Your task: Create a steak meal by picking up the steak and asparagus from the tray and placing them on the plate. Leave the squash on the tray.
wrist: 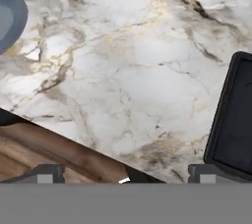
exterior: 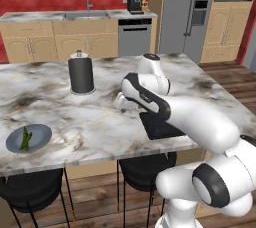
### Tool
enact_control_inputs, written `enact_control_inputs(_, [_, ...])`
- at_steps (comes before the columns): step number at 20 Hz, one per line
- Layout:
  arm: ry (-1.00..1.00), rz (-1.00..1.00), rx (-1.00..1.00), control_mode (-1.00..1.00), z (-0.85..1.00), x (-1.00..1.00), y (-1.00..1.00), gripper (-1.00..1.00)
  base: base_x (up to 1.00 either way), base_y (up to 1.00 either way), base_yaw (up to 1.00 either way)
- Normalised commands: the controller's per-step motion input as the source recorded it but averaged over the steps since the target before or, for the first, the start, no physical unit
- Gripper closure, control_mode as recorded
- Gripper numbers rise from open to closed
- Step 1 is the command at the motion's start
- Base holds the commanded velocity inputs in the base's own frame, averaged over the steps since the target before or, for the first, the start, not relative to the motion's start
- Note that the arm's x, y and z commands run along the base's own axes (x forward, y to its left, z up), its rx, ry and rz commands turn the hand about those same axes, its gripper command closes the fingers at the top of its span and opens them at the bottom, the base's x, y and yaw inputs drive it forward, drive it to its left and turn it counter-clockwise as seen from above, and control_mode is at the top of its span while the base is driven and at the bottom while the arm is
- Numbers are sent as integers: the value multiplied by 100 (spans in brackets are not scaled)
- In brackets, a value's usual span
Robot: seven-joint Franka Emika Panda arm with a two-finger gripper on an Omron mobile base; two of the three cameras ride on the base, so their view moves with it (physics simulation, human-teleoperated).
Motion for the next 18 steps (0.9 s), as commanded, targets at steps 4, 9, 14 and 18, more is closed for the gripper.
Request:
enact_control_inputs(4, [8,10,-16,-100,-1,0,-100,-100,0,0,0])
enact_control_inputs(9, [3,14,-14,-100,-13,1,-100,-100,0,0,0])
enact_control_inputs(14, [7,14,-9,-100,-41,8,-100,-100,0,0,0])
enact_control_inputs(18, [9,14,-9,-100,-42,10,-100,-100,0,0,0])
